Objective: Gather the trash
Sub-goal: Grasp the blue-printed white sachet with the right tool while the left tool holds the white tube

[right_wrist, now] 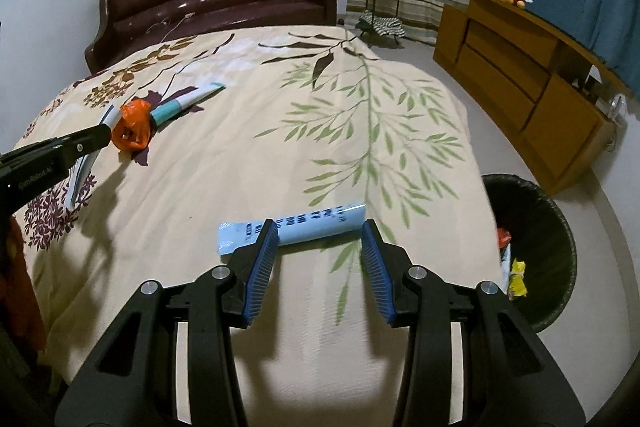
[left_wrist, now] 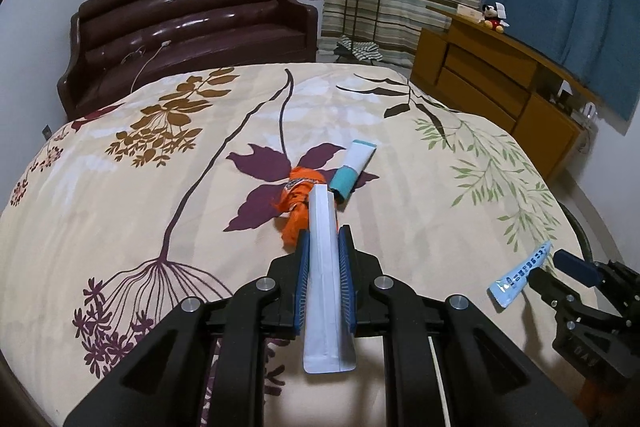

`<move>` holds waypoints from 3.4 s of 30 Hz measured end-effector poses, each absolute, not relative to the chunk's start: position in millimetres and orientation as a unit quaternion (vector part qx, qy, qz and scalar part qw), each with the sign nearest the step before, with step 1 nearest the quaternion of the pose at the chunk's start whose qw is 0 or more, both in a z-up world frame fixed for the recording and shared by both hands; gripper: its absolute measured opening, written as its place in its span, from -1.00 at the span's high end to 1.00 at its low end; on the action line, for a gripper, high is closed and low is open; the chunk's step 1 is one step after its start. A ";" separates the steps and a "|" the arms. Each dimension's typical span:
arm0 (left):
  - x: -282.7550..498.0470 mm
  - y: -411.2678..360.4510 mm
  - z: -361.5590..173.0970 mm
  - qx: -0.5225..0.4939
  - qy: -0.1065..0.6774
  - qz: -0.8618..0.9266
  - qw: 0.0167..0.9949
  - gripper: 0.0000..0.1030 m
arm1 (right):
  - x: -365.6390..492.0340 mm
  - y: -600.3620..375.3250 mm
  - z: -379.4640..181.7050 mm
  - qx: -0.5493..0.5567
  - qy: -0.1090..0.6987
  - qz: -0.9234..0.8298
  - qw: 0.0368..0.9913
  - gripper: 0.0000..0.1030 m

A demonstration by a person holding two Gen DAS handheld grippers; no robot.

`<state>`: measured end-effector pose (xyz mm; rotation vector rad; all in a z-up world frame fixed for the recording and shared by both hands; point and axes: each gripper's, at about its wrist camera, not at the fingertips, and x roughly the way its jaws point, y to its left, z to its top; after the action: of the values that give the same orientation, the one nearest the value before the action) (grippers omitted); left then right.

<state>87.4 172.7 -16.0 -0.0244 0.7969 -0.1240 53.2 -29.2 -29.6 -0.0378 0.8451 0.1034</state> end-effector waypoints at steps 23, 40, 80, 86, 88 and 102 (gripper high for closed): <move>91.9 161.2 -16.8 -0.013 0.392 -0.068 0.917 0.70 | 96.0 -15.5 -34.9 0.003 0.421 0.079 0.903 -0.01; 89.5 169.4 -12.6 -0.023 0.389 -0.067 0.919 0.70 | 112.4 -15.7 -36.0 -0.008 0.433 0.047 0.900 -0.03; 91.7 153.4 -17.2 -0.029 0.395 -0.087 0.914 0.69 | 131.2 -53.5 -35.3 0.064 0.442 0.045 0.894 0.25; 92.7 152.9 -18.5 -0.029 0.397 -0.087 0.913 0.70 | 132.8 -50.3 -37.4 0.039 0.445 0.049 0.893 0.27; 93.9 152.3 -20.6 -0.029 0.398 -0.087 0.913 0.69 | 130.7 -50.6 -37.5 0.027 0.444 0.046 0.894 0.32; 91.7 148.5 -22.3 -0.028 0.395 -0.084 0.914 0.70 | 113.9 -57.4 -35.7 -0.005 0.429 0.046 0.902 0.70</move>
<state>91.7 148.5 -22.3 -0.0585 0.8137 -0.1738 113.9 -57.4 -35.7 -0.0099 0.8864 0.0944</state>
